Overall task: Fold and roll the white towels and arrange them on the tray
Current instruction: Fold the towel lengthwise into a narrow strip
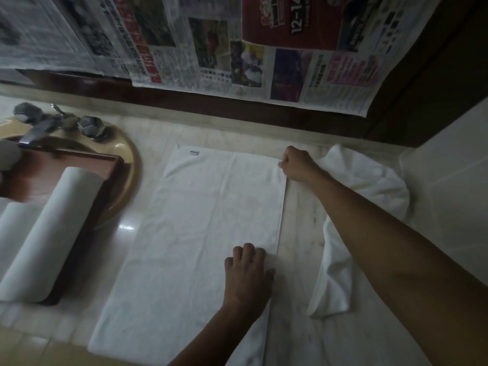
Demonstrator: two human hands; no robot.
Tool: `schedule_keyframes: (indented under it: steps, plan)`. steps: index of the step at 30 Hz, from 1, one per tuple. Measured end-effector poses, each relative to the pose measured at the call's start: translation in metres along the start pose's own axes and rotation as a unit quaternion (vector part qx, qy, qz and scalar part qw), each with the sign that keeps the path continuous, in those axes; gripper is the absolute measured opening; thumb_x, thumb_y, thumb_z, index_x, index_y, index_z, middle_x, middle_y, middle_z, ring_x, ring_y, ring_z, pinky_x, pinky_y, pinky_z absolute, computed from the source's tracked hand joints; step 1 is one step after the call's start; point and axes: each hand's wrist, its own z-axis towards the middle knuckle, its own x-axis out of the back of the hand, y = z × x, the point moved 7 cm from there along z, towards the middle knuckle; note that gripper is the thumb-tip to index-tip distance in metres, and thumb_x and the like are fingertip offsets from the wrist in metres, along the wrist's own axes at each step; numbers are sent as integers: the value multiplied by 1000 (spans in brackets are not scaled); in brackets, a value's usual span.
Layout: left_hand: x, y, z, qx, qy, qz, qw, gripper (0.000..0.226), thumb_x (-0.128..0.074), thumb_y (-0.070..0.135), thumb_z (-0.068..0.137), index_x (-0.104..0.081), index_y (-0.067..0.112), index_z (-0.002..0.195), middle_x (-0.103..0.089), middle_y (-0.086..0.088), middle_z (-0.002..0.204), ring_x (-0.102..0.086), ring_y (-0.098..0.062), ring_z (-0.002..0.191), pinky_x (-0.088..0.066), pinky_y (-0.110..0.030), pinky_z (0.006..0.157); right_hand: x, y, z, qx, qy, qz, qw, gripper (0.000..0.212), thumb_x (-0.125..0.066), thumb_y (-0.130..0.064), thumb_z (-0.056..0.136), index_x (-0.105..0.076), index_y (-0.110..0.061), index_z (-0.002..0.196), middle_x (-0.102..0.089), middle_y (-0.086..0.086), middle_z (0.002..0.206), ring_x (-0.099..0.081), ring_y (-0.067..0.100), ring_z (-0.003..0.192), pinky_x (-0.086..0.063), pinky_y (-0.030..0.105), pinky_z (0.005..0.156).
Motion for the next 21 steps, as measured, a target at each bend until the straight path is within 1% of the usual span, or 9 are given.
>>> schedule_keyframes:
  steps: [2,4,6,9,11,13,15,18,21]
  plan:
    - [-2,8,1,12,1,27,1000,41,-47,55,96,-57,23,120,-53,1,119,-48,-24,106,-47,-40,91,11,6,0,-10,15,36,999,12,-60,-28,99,-59,-16,94,-66,3,101,-62,24,96,-46,33,79]
    - [-5,13,2,23,-2,40,999,44,-44,60,93,-56,24,116,-52,2,115,-48,-24,102,-47,-42,88,23,12,0,-22,39,99,994,7,-62,-25,95,-61,-22,89,-67,-1,98,-66,19,89,-54,33,77]
    - [-6,15,4,27,-1,46,999,41,-48,57,88,-57,24,110,-53,1,108,-50,-25,96,-47,-43,81,29,17,-2,-25,47,165,985,3,-61,-21,92,-64,-22,92,-67,0,95,-69,19,80,-57,31,67]
    - [-8,19,5,8,-18,61,998,24,-66,37,77,-61,21,94,-54,0,92,-50,-24,80,-44,-39,65,28,26,-6,-24,36,204,978,8,-61,-17,92,-68,-21,93,-68,1,91,-71,24,80,-55,31,64]
    - [-8,22,6,-24,-21,63,998,13,-63,22,72,-59,20,85,-53,0,87,-51,-25,77,-37,-36,60,24,35,-8,-40,20,251,967,11,-63,-15,93,-71,-21,90,-71,5,95,-71,27,87,-57,34,68]
    - [1,23,7,-40,-25,18,999,8,-53,14,84,-60,16,88,-55,-2,92,-53,-27,85,-40,-36,63,20,36,-11,-63,-14,323,944,17,-60,-8,95,-75,-17,92,-74,13,102,-72,27,91,-56,32,70]
    - [18,20,7,-37,-6,-69,997,8,-59,9,93,-65,9,87,-60,-5,92,-55,-26,88,-48,-35,69,21,33,-18,-71,-42,363,928,25,-55,0,95,-77,-11,98,-74,16,108,-72,26,94,-56,29,71]
    - [48,4,3,36,-21,-206,978,14,-60,19,100,-67,12,90,-59,-3,97,-54,-19,94,-45,-28,81,30,15,-24,-25,-38,345,937,29,-57,4,93,-78,-11,105,-75,15,108,-74,24,97,-59,30,81]
    - [67,-19,1,82,-45,-269,959,27,-63,27,98,-56,27,73,-58,8,79,-54,-3,72,-39,-16,67,35,-12,-27,36,-19,319,947,16,-68,-5,95,-77,-16,103,-77,11,101,-75,18,90,-61,31,87]
